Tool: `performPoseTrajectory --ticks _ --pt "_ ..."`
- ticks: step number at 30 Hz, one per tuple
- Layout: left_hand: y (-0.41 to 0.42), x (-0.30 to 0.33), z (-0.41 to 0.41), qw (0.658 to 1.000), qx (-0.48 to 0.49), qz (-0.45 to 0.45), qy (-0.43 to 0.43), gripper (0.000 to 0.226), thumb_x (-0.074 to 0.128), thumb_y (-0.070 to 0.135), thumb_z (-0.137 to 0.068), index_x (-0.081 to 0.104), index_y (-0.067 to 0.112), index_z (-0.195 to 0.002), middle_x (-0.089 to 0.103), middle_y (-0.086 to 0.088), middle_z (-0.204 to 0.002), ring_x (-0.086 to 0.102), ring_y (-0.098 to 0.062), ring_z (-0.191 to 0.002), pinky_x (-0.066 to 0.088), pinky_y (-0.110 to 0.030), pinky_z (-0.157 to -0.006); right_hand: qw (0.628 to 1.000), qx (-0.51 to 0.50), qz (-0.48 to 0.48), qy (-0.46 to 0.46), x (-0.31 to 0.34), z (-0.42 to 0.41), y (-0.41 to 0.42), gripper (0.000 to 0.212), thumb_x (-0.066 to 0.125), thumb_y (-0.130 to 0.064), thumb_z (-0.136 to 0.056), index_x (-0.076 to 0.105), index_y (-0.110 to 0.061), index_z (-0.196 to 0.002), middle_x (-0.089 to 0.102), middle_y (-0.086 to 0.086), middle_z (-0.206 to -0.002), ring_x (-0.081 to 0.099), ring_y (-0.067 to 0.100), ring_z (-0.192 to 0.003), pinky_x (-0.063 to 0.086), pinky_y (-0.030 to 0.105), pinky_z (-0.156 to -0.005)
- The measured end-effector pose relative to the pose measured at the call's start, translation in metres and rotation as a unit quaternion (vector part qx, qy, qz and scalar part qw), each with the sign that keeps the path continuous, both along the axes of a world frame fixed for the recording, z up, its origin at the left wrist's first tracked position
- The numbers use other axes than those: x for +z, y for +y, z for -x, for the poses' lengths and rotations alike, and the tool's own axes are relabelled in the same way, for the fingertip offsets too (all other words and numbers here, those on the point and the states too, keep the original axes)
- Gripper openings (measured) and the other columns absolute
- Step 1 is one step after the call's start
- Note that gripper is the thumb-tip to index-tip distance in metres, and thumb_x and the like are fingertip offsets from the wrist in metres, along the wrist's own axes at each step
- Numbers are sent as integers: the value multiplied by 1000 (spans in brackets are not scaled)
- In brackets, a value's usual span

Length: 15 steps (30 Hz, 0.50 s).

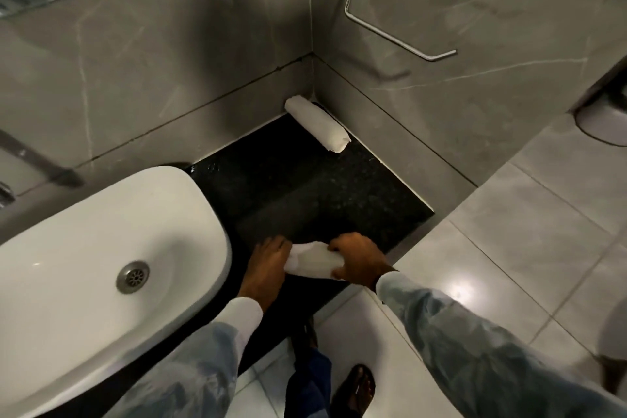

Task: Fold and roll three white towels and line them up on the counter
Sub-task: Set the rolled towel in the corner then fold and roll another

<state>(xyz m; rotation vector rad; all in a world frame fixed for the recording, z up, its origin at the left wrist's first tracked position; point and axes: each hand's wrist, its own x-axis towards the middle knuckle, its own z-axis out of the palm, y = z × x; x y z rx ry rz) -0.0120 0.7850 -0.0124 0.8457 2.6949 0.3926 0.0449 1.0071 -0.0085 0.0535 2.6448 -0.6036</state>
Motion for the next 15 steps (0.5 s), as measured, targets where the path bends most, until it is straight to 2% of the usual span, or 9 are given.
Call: performPoseTrajectory --ticks 3,5,7,11,13,15 --pt "-6 4 5 997 11 -23 -74 43 67 16 -74 54 10 -114 57 -13 -121 56 -31 -112 47 -38 -94 1000 11 -16 4 2 -7 -2 61 72 -42 -77 52 -22 -132 54 6 -131 51 26 -120 42 41 -103" --pt "-7 13 15 992 -1 17 -125 35 68 25 -75 52 16 -106 59 -11 -117 58 -28 -108 49 -37 -92 999 15 -29 -5 8 -7 -6 58 71 -39 -79 52 -17 -130 54 9 -132 52 29 -120 43 42 -104" --pt "-7 19 24 987 -13 67 -147 36 69 28 -77 48 22 -106 57 -9 -120 57 -27 -110 47 -35 -95 999 22 -43 -13 11 -5 -11 53 70 -36 -80 55 -14 -126 56 12 -130 55 32 -118 45 44 -102" --pt "7 24 23 980 -77 139 -117 77 68 22 -80 26 26 -144 37 -11 -146 39 -32 -132 33 -41 -111 997 50 -63 -2 15 -3 -15 56 74 -38 -75 55 -15 -123 57 10 -126 55 30 -114 45 42 -100" --pt "13 27 20 971 -128 186 -71 72 64 24 -82 28 28 -145 31 -12 -150 32 -34 -136 29 -45 -113 996 59 -63 7 16 -1 -14 60 77 -42 -69 56 -16 -119 58 9 -122 55 29 -111 46 41 -98" --pt "14 26 27 961 -164 221 -38 66 62 24 -83 33 26 -142 32 -13 -147 33 -34 -135 28 -46 -112 995 70 -63 12 15 4 -13 63 78 -49 -65 58 -18 -115 60 7 -118 57 28 -108 46 39 -96"
